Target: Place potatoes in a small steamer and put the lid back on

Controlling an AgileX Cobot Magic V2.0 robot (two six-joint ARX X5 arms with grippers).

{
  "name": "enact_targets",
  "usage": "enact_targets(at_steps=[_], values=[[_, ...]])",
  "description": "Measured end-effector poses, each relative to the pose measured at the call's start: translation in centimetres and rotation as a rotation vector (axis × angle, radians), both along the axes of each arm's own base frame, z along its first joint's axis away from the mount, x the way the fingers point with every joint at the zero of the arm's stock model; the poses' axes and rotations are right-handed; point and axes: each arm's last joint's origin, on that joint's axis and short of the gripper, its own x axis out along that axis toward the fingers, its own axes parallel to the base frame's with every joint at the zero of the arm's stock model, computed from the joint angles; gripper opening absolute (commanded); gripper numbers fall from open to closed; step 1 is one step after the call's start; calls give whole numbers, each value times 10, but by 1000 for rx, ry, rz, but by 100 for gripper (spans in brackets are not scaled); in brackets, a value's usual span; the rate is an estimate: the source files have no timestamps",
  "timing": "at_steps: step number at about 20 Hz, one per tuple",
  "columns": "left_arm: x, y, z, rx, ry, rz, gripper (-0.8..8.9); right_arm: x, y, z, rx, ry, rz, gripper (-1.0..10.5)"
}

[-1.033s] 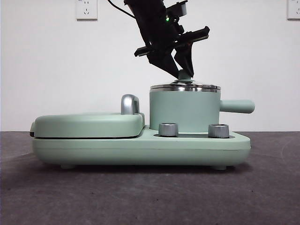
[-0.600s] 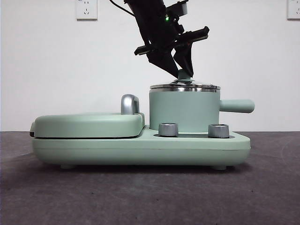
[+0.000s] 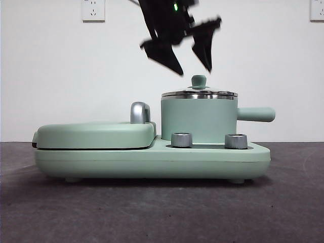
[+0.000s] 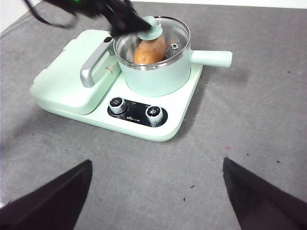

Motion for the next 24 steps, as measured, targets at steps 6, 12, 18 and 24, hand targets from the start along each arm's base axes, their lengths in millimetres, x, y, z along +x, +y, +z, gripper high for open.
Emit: enact_targets(at_steps=[6, 12, 18, 24], values=[[-61, 52, 72, 16, 37, -2, 382, 0, 0, 0, 1, 0, 2, 432], [-130, 106, 110, 50, 173, -39, 383, -1, 1, 0, 26, 13, 46, 432], [-191, 159, 97, -27, 128, -17, 421, 1, 4, 2, 63, 23, 108, 432], [-251, 210, 56, -95, 119, 14, 469, 21, 19, 6, 117, 75, 235, 432]])
